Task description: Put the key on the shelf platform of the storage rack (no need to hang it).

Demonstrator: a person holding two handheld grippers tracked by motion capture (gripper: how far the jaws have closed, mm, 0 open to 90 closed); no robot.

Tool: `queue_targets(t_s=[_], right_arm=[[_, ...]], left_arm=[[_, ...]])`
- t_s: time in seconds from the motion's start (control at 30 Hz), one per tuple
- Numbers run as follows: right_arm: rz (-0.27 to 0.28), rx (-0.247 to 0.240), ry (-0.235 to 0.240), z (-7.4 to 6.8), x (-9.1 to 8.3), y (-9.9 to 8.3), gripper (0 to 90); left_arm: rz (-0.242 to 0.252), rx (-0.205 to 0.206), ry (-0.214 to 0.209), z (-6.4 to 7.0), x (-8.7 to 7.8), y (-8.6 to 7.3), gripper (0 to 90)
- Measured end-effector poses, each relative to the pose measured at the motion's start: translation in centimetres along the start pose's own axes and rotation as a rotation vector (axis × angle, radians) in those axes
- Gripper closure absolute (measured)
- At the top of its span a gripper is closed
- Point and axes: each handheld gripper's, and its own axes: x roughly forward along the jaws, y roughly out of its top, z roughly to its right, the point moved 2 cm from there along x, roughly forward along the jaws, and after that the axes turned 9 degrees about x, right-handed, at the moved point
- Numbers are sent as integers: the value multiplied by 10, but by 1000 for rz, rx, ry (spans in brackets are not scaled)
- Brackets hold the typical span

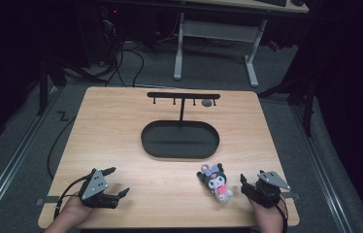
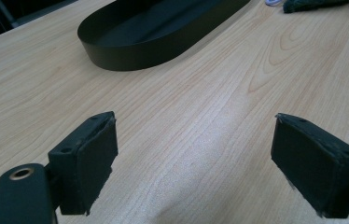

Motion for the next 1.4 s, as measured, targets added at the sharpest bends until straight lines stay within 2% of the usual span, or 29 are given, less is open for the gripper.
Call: queue_targets(t_s=[0.4,0.53,0.63,0.7,0.77,0.83,0.97,1.3,1.4], right_arm=[[3,13,20,-2,1,-1,242],[11,-9,30,-3,2,-1,233],[-15,-3,34,-5,6,-2,231],[-33,-33,34,-6,9,-1,226],[-33,-42,35,-6,9,0,223],[-84,-77,33,-7,14,2,224],[-99,-83,31,-6,15,3,224],[-142,-61,30,-6,9,0,235],[-148,-35,38,-5,9,0,235]], left_arm=[[-1,0,0,0,0,0,155],[-2,-3,0,-1,0,0,155],[-2,-6,0,-1,1,0,155],[-8,-8,-2,-1,2,0,155],[-15,-11,-6,-2,2,0,155],[-19,-17,-5,-3,3,0,155],[-14,-15,-5,-2,2,0,155],[-26,-8,-14,-2,5,1,155],[-29,-10,-9,-2,5,1,155]])
